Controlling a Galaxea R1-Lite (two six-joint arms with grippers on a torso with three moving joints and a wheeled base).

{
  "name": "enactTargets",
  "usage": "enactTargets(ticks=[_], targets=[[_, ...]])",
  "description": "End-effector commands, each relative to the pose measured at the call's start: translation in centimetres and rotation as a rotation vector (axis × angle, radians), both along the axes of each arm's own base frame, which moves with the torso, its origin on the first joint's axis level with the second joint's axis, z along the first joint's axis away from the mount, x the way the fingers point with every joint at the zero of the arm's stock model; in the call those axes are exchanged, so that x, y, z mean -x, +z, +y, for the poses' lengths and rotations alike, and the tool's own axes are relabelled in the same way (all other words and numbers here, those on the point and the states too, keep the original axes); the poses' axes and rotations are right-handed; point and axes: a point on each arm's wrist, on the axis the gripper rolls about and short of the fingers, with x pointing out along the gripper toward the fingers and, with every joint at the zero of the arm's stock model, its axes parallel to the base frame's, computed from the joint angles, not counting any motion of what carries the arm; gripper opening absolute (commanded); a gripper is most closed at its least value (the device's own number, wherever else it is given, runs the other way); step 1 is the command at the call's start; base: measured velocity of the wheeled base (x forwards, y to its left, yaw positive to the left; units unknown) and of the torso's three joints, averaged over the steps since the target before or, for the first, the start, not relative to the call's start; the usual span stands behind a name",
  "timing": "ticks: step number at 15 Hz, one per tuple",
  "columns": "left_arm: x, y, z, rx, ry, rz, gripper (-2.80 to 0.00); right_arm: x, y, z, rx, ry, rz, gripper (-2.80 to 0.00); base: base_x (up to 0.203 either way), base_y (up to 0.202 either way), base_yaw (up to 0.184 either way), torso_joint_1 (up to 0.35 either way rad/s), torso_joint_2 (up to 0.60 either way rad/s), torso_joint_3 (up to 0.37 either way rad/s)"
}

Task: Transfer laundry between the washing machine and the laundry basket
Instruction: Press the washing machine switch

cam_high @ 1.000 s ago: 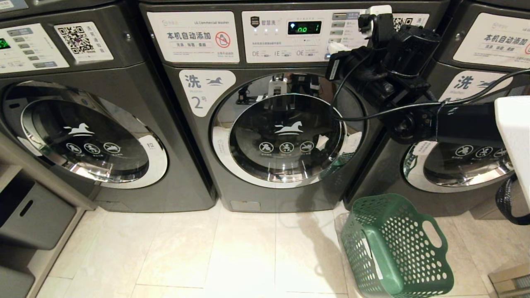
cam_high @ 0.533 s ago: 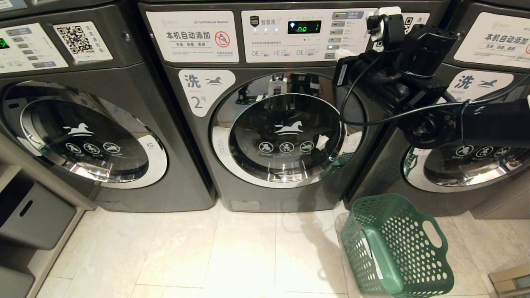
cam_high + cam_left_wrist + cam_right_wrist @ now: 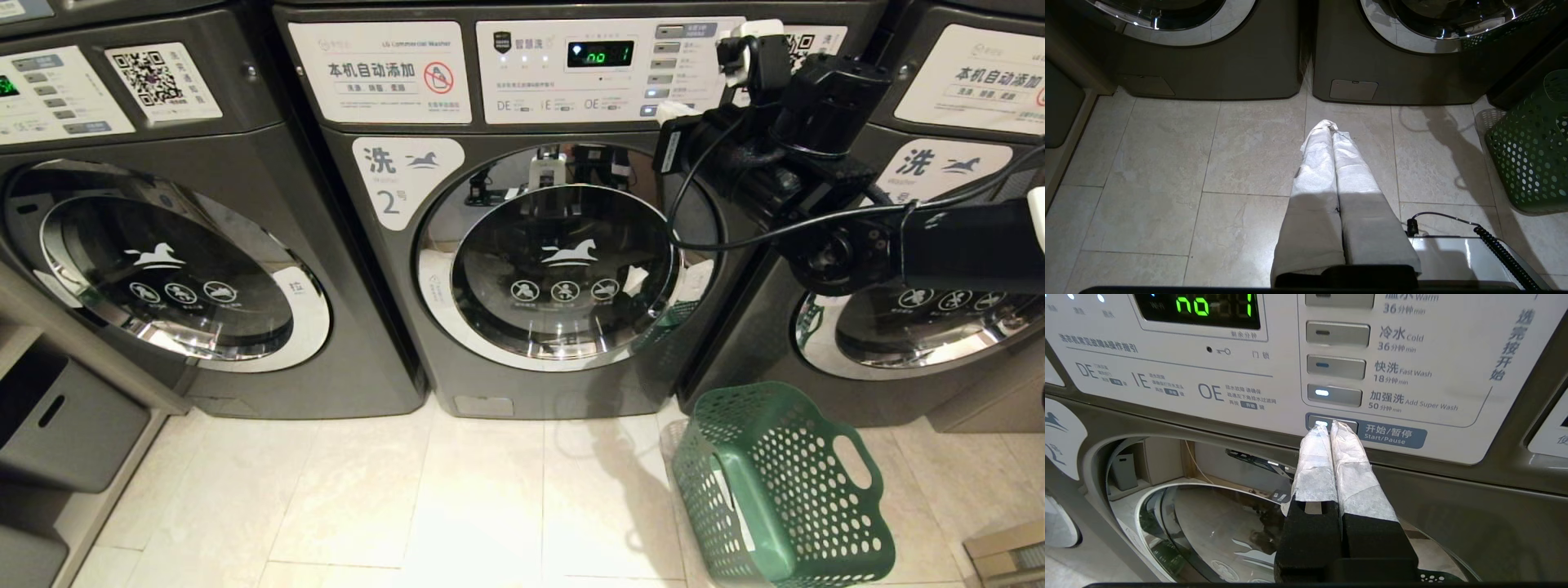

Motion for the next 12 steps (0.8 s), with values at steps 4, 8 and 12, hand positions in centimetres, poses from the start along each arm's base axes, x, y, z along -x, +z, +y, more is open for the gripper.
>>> enactTargets(ticks=[4,8,12], targets=[[0.0,0.0,0.0,0.000,-0.001,0.001,-2.80,-0.8,-0.5,0.3,0.001,0.000,-0.004,-2.80,0.000,0.000,0.000,0.000,0.00,0.000],[0.0,0.0,0.0,0.000,0.001,0.001,-2.80,-1.5,-0.2,0.5,-0.009,-0.006,-0.030,-2.80,0.000,0.000,0.000,0.000,0.00,0.000],[0.0,0.0,0.0,0.001,0.001,0.001,-2.80,-1.9,-0.8,0.6,-0.005,-0.007,-0.017,-2.80,0.000,0.000,0.000,0.000,0.00,0.000]])
